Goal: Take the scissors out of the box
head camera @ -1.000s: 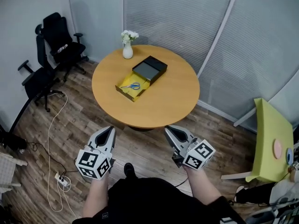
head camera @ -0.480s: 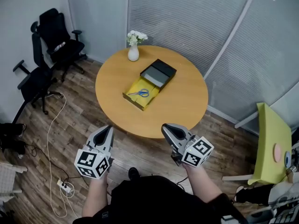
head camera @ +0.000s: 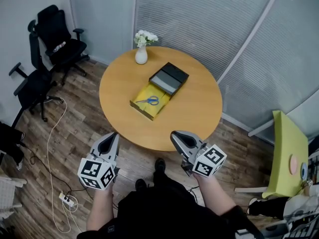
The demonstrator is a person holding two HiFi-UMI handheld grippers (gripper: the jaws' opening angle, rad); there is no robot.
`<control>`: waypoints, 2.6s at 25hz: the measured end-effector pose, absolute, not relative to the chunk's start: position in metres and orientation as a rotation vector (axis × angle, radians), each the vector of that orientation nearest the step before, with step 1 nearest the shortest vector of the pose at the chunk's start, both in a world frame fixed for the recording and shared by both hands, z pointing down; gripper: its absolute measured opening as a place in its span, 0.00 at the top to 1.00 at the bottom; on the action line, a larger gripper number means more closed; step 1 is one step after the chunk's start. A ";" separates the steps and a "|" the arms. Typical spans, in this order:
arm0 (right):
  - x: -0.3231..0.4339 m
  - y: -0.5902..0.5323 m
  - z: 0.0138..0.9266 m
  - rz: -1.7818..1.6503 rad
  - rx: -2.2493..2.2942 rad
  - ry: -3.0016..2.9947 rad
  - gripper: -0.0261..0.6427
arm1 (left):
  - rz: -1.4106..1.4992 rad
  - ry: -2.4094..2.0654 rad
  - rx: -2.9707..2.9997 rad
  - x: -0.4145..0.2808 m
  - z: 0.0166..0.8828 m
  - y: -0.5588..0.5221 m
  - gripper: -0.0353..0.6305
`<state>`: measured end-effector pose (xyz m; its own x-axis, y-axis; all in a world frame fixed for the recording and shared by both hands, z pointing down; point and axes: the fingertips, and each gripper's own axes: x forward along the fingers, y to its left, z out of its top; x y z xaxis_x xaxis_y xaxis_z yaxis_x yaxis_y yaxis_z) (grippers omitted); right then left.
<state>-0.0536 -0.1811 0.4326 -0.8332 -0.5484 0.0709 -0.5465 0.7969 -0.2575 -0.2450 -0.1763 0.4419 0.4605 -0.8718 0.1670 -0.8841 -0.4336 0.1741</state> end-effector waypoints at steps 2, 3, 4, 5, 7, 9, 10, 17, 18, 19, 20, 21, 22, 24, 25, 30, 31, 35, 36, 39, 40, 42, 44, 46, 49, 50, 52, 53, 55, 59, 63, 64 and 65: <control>-0.048 -0.192 0.437 -0.443 -0.903 2.962 0.90 | 0.083 -1.526 2.465 -0.242 0.443 -0.184 0.92; -0.046 -0.199 0.439 -0.452 -0.896 2.957 0.90 | 0.089 -1.533 2.460 -0.242 0.443 -0.188 0.92; -0.045 -0.207 0.440 -0.458 -0.883 2.953 0.90 | 0.095 -1.542 2.455 -0.241 0.443 -0.193 0.92; -0.044 -0.216 0.440 -0.461 -0.867 2.950 0.90 | 0.100 -1.555 2.448 -0.240 0.442 -0.200 0.92; -0.043 -0.239 0.443 -0.471 -0.832 2.950 0.90 | 0.104 -1.582 2.429 -0.239 0.441 -0.216 0.93; -0.043 -0.261 0.446 -0.484 -0.795 2.951 0.90 | 0.106 -1.606 2.407 -0.236 0.441 -0.233 0.92; -0.042 -0.272 0.446 -0.487 -0.776 2.952 0.90 | 0.108 -1.614 2.398 -0.234 0.441 -0.242 0.92; -0.015 -0.353 0.444 -0.485 -0.699 2.957 0.90 | 0.126 -1.665 2.394 -0.201 0.428 -0.317 0.92; -0.010 -0.362 0.444 -0.489 -0.694 2.957 0.90 | 0.129 -1.668 2.392 -0.196 0.427 -0.326 0.92; -0.004 -0.371 0.444 -0.492 -0.690 2.955 0.90 | 0.133 -1.669 2.389 -0.190 0.426 -0.334 0.92; 0.002 -0.380 0.443 -0.494 -0.686 2.954 0.90 | 0.138 -1.669 2.387 -0.184 0.426 -0.341 0.92; 0.007 -0.389 0.443 -0.495 -0.681 2.952 0.90 | 0.141 -1.669 2.386 -0.178 0.426 -0.349 0.92; 0.011 -0.397 0.443 -0.496 -0.675 2.953 0.90 | 0.143 -1.669 2.385 -0.172 0.425 -0.355 0.92; 0.017 -0.409 0.445 -0.498 -0.660 2.962 0.90 | 0.150 -1.673 2.384 -0.162 0.425 -0.365 0.92; 0.018 -0.414 0.448 -0.501 -0.655 2.968 0.90 | 0.157 -1.676 2.382 -0.160 0.426 -0.368 0.92; 0.018 -0.426 0.463 -0.537 -0.673 2.976 0.90 | 0.196 -1.660 2.360 -0.160 0.439 -0.379 0.92; 0.017 -0.428 0.467 -0.547 -0.684 2.981 0.90 | 0.194 -1.654 2.358 -0.161 0.441 -0.382 0.92; 0.013 -0.427 0.477 -0.580 -0.724 3.011 0.90 | 0.189 -1.624 2.363 -0.168 0.446 -0.395 0.92; 0.012 -0.426 0.479 -0.576 -0.731 3.028 0.90 | 0.188 -1.617 2.365 -0.170 0.448 -0.398 0.92; 0.011 -0.433 0.488 -0.574 -0.771 3.069 0.90 | 0.191 -1.594 2.373 -0.173 0.454 -0.408 0.92; 0.009 -0.437 0.490 -0.575 -0.785 3.076 0.90 | 0.195 -1.587 2.373 -0.174 0.457 -0.410 0.92; 0.004 -0.444 0.492 -0.559 -0.803 3.091 0.90 | 0.195 -1.569 2.364 -0.176 0.464 -0.414 0.92; -0.002 -0.450 0.493 -0.529 -0.801 3.123 0.90 | 0.191 -1.554 2.352 -0.177 0.470 -0.417 0.92; -0.011 -0.458 0.497 -0.492 -0.782 3.170 0.90 | 0.190 -1.547 2.351 -0.178 0.474 -0.422 0.92; -0.032 -0.471 0.507 -0.457 -0.743 3.235 0.90 | 0.191 -1.543 2.344 -0.185 0.481 -0.430 0.92; -0.038 -0.473 0.511 -0.458 -0.729 3.251 0.90 | 0.191 -1.539 2.336 -0.187 0.485 -0.430 0.92; -0.049 -0.478 0.518 -0.472 -0.701 3.281 0.90 | 0.191 -1.529 2.324 -0.190 0.489 -0.431 0.92; -0.054 -0.481 0.522 -0.480 -0.687 3.298 0.90 | 0.191 -1.524 2.321 -0.190 0.491 -0.432 0.92; -0.063 -0.488 0.534 -0.495 -0.657 3.337 0.90 | 0.192 -1.515 2.317 -0.191 0.496 -0.437 0.92; -0.080 -0.502 0.568 -0.556 -0.605 3.426 0.90 | 0.192 -1.500 2.302 -0.194 0.507 -0.443 0.92; -0.093 -0.514 0.612 -0.570 -0.551 3.571 0.90 | 0.193 -1.496 2.285 -0.198 0.515 -0.445 0.92; -0.095 -0.515 0.624 -0.548 -0.535 3.619 0.90 | 0.194 -1.496 2.279 -0.200 0.517 -0.445 0.92; -0.098 -0.517 0.634 -0.518 -0.518 3.668 0.90 | 0.194 -1.497 2.274 -0.201 0.518 -0.445 0.92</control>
